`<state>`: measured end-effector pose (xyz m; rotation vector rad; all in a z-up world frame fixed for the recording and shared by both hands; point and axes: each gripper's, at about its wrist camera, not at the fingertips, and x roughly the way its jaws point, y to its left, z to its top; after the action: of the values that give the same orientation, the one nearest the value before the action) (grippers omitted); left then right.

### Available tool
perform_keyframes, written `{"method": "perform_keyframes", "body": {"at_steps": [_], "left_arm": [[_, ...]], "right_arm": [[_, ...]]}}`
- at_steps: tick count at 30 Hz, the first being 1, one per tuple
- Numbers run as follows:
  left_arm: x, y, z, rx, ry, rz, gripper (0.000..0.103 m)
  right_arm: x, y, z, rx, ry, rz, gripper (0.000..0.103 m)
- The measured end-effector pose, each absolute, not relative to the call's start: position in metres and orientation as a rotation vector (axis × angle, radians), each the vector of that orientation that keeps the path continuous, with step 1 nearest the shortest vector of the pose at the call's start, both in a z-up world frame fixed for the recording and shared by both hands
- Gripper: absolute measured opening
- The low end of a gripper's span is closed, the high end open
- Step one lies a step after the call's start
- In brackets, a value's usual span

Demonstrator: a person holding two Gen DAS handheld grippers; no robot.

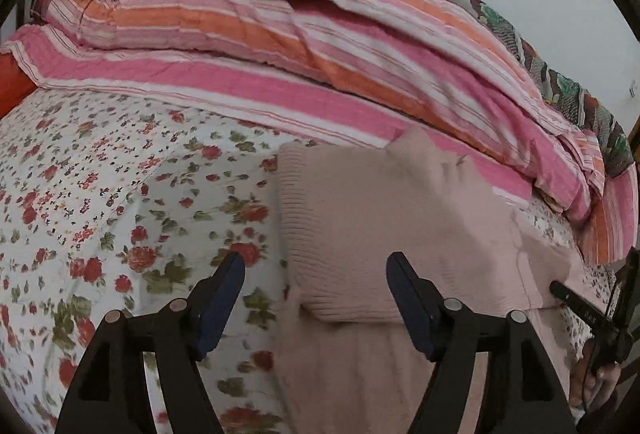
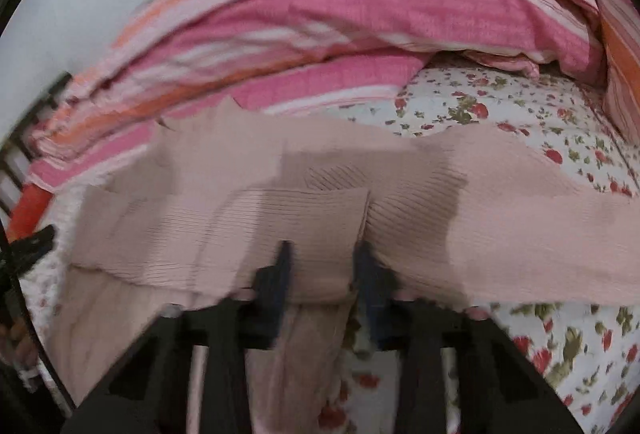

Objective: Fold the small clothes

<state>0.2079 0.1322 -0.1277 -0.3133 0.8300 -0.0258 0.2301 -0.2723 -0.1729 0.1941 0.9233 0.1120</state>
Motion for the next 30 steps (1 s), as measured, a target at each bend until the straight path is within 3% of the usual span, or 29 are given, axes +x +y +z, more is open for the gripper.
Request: {"method": "perform_keyframes", "body": {"at_steps": [1,5,10,12,14,15,16,23,30], "left_arm": [[0.208,0.131,-0.127,-0.308,0.833,-0.053,0.070],[0.225,0.093,-0.118,-0.235,0.787,-0.174,0.072],[0.242,0.077,-0.158,-0.165,0.894,-0.082,0.071],[0.241,0.069,-0.158,-0.109,0.866,-0.076,0.078],[0.237,0.064,-0.158,-0.083,0.866,-0.090,0.086],[0.234,0.063,-0.160,-0.063,0.863,-0.084,0.087],[0.235,0.060,-0.161,-0.055,0.862,-0.083,0.089],[0.218,0.079,-0.164,-0.056,0.853,-0.078,0.089],[0.238,0.057,-0.161,-0.035,0.858,-0.066,0.091]], "right_arm": [[0.232,-0.265,-0.172,0.145,0.911,0.122,0.004],[0.217,-0.268,-0.153,0.135,0.779,0.149,0.004],[0.230,-0.271,-0.181,0.113,0.931,0.103,0.005],[0.222,-0.279,-0.168,0.136,0.912,0.131,0.013],[0.208,-0.294,-0.156,0.163,0.864,0.128,0.036],[0.197,-0.307,-0.151,0.176,0.836,0.103,0.056],[0.188,-0.320,-0.147,0.190,0.813,0.074,0.064],[0.114,-0.466,-0.156,0.326,0.799,-0.264,0.066],[0.097,-0.539,-0.177,0.503,0.782,-0.346,0.066]]}}
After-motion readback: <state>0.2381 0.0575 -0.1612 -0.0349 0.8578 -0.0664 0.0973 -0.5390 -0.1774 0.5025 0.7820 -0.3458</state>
